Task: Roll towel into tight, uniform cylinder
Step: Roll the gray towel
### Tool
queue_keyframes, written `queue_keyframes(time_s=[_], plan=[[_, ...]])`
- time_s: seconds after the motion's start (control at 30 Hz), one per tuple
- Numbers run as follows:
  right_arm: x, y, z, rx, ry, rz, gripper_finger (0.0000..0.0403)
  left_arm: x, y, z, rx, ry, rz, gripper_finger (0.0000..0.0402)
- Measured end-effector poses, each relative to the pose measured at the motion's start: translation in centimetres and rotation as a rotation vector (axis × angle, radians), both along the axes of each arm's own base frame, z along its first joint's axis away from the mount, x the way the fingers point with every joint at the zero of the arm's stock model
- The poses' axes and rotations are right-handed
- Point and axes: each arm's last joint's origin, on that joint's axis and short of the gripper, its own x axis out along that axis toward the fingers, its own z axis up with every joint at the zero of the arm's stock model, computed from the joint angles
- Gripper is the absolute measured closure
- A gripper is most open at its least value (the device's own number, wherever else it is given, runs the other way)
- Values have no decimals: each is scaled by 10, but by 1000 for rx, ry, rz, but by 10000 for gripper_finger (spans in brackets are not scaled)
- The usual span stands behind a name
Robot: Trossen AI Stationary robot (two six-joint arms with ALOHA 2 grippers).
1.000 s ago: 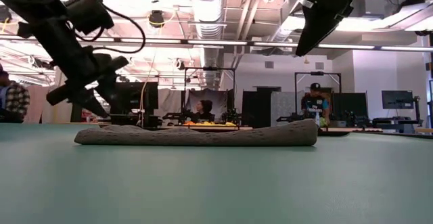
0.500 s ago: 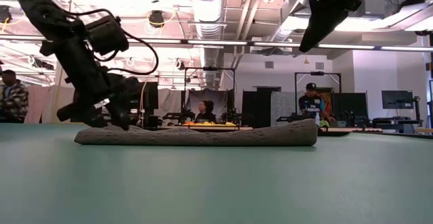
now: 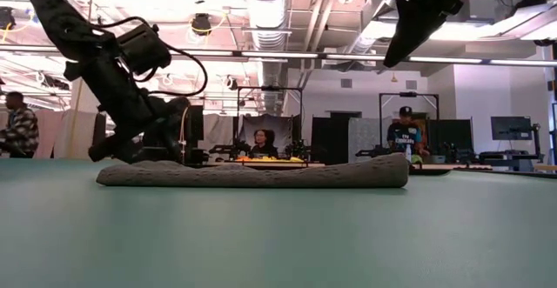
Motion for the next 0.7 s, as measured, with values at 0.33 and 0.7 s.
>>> queue_keyframes(time_s=[0.33,0.7], plan=[[3,1,1,-1,-19,24,243,15,6,-20,-44,-51,-11,177],[6,2,2,12,-52,25,244,20,8,-15,19,-113,-83,395]])
